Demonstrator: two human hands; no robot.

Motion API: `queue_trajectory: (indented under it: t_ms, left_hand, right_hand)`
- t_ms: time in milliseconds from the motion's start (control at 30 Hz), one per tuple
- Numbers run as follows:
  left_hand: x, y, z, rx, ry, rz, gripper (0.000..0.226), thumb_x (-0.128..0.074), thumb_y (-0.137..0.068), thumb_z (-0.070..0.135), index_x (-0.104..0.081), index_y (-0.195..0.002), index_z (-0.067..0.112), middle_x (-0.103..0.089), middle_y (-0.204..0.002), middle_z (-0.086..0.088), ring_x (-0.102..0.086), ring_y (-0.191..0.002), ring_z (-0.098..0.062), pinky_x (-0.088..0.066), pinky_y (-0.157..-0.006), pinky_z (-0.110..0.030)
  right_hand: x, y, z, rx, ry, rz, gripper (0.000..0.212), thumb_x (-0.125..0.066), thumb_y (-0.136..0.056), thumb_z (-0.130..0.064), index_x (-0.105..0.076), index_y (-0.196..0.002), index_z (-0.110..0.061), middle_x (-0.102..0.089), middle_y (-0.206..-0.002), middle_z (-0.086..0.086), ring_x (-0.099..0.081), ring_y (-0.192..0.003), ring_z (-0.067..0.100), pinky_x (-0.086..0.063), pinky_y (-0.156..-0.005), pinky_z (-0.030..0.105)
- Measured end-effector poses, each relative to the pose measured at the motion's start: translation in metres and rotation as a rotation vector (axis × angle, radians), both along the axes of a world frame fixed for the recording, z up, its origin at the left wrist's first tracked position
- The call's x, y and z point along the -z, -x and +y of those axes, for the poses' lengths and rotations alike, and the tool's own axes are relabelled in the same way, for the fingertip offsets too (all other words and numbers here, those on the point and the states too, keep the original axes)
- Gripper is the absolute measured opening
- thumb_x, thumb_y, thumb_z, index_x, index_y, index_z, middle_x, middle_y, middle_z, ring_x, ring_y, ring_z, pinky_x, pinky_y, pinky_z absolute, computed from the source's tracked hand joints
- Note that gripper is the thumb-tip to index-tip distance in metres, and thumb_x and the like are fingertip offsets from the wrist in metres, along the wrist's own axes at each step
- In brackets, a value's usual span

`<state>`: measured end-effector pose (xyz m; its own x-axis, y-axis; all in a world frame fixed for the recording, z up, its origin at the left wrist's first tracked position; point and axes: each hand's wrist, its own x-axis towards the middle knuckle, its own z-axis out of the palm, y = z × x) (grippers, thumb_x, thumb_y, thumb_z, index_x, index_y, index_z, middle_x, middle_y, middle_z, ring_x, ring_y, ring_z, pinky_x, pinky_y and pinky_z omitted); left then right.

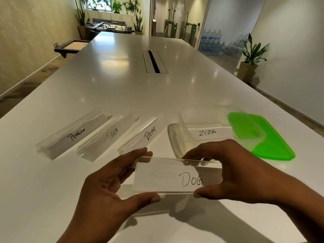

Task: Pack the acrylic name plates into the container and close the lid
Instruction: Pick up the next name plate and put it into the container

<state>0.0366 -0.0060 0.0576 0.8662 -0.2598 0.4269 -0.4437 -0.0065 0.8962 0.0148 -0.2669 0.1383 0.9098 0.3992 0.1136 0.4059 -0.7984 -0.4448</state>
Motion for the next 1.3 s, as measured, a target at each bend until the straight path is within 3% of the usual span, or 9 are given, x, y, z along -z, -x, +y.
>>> queue_trajectory:
  t_ms: [133,300,500,600,667,733,900,1067,1300]
  left_hand:
    - [-0.003,-0.001,-0.001,0.019,0.042,-0.024,0.085,-0.092,-0.052,0.036,-0.058,-0.130,0.036,-0.069,-0.123,0.005,-0.062,-0.118,-0.017,-0.049,-0.096,-0.035]
    - [-0.008,-0.003,0.002,-0.014,-0.052,-0.055,0.095,-0.089,-0.050,0.050,-0.048,-0.136,0.045,-0.061,-0.132,0.020,-0.056,-0.123,-0.006,-0.047,-0.098,-0.026]
    - [0.016,-0.012,0.011,-0.165,-0.403,0.067,0.084,-0.067,-0.045,0.084,-0.046,-0.124,0.063,-0.049,-0.124,0.047,-0.054,-0.108,0.017,-0.042,-0.079,-0.011]
    - [0.039,-0.012,0.013,-0.137,-0.569,0.030,0.076,-0.064,-0.053,0.083,-0.050,-0.124,0.060,-0.052,-0.128,0.039,-0.054,-0.115,0.012,-0.050,-0.089,-0.018]
    - [0.056,-0.015,0.014,-0.149,-0.719,-0.067,0.083,-0.051,-0.059,0.087,-0.045,-0.134,0.050,-0.042,-0.142,0.030,-0.042,-0.133,-0.001,-0.038,-0.105,-0.029]
    - [0.067,-0.018,0.013,-0.119,-0.880,-0.084,0.097,-0.025,-0.061,0.095,-0.025,-0.142,0.042,-0.021,-0.150,0.025,-0.017,-0.144,-0.004,-0.017,-0.114,-0.026]
    - [0.071,-0.021,0.012,-0.116,-1.039,-0.108,0.108,-0.004,-0.064,0.094,-0.033,-0.145,0.029,-0.015,-0.154,0.011,-0.007,-0.145,-0.015,0.001,-0.112,-0.022]
    - [0.069,-0.022,0.012,-0.082,-1.167,-0.046,0.114,0.018,-0.048,0.094,0.003,-0.145,0.037,0.017,-0.151,0.020,0.021,-0.140,-0.004,0.009,-0.115,-0.025]
    - [0.068,-0.020,0.010,-0.070,-1.231,-0.031,0.110,0.024,-0.044,0.092,0.014,-0.140,0.037,0.020,-0.150,0.020,0.024,-0.139,-0.004,0.010,-0.114,-0.025]
  right_hand:
    - [-0.006,-0.001,0.001,-0.027,0.034,-0.034,0.064,-0.084,-0.057,-0.051,-0.063,-0.116,-0.035,-0.065,-0.103,-0.027,-0.060,-0.092,-0.008,-0.047,-0.078,0.012]
    - [-0.022,-0.004,-0.002,-0.058,0.118,-0.134,0.064,-0.081,-0.059,-0.049,-0.063,-0.118,-0.032,-0.065,-0.103,-0.022,-0.060,-0.089,-0.003,-0.051,-0.076,0.023]
    - [-0.052,-0.026,-0.030,0.019,0.188,-0.235,0.064,-0.073,-0.061,-0.056,-0.059,-0.119,-0.034,-0.066,-0.106,-0.018,-0.063,-0.090,0.004,-0.057,-0.074,0.030]
    - [-0.060,-0.045,-0.050,0.111,0.227,-0.237,0.077,-0.074,-0.056,-0.057,-0.051,-0.127,-0.040,-0.066,-0.109,-0.016,-0.063,-0.093,0.008,-0.057,-0.079,0.036]
    - [-0.061,-0.059,-0.064,0.146,0.300,-0.227,0.078,-0.076,-0.055,-0.053,-0.052,-0.128,-0.039,-0.065,-0.111,-0.013,-0.062,-0.093,0.012,-0.057,-0.079,0.038]
    - [-0.058,-0.074,-0.078,0.163,0.376,-0.223,0.070,-0.080,-0.055,-0.047,-0.060,-0.120,-0.032,-0.065,-0.109,-0.010,-0.062,-0.088,0.015,-0.057,-0.075,0.040]
    - [-0.043,-0.103,-0.102,0.189,0.469,-0.141,0.062,-0.085,-0.055,-0.042,-0.063,-0.111,-0.030,-0.066,-0.105,-0.010,-0.062,-0.086,0.014,-0.056,-0.071,0.035]
    - [-0.024,-0.122,-0.110,0.178,0.504,-0.032,0.057,-0.086,-0.055,-0.043,-0.063,-0.106,-0.035,-0.064,-0.098,-0.017,-0.060,-0.086,0.008,-0.055,-0.073,0.035]
    - [-0.005,-0.135,-0.116,0.190,0.509,0.089,0.047,-0.088,-0.055,-0.040,-0.065,-0.096,-0.039,-0.059,-0.086,-0.024,-0.059,-0.082,0.002,-0.054,-0.073,0.032]
